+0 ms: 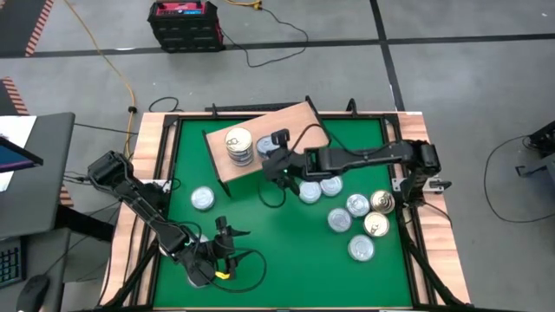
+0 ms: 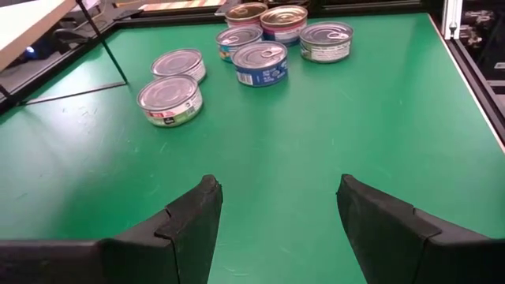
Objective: Stack canned seafood by type on shelf
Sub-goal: Put the blue tuna can on the shelf, then put the green white tuna can on the shelf
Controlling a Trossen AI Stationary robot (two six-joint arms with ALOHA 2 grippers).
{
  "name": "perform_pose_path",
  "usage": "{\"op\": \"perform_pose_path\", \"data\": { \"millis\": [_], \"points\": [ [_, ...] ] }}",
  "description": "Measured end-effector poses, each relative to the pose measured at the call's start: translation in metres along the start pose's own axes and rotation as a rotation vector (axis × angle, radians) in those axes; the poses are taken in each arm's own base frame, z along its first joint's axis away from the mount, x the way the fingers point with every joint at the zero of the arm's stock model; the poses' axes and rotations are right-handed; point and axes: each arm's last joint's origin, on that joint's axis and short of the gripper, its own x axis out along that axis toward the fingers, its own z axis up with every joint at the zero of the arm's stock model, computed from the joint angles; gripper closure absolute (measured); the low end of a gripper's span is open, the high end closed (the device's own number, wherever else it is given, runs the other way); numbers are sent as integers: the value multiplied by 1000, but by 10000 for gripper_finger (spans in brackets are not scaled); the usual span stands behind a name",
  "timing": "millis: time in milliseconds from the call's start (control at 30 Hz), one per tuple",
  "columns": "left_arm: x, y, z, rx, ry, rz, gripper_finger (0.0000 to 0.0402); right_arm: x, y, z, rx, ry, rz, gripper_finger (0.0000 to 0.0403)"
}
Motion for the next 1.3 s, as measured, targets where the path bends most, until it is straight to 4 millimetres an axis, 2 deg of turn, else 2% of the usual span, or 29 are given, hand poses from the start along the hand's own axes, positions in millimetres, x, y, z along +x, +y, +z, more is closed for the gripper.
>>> {"op": "perform_pose_path", "data": {
  "millis": [67,133,433,567,700,867,967,1033,1133,1233,1300],
  "points": [
    [0,0,0,-1,0,0,162,3,-1,-3,35,-16,42,389],
    [0,0,0,-2,0,0,162,5,-2,-5,66,-22,62,369],
    [0,0,0,1,-1,1,162,7,-3,-8,127,3,74,232],
    [0,0,0,7,2,2,162,-7,5,-3,83,33,42,198],
    [0,1,-2,27,14,7,162,-31,14,-2,95,59,75,191],
    [1,3,-4,68,36,14,162,-61,37,-12,124,194,206,200],
    [5,7,-4,74,45,32,162,-74,49,-21,209,298,343,210],
    [8,9,-3,67,46,44,162,-75,62,-26,268,347,396,217],
    [11,12,-2,38,49,57,162,-69,97,-40,233,372,413,228],
    [13,13,-2,19,55,51,162,-60,133,-56,216,345,410,240],
    [13,12,-1,15,53,48,162,-55,150,-65,236,318,411,249]
  ]
}}
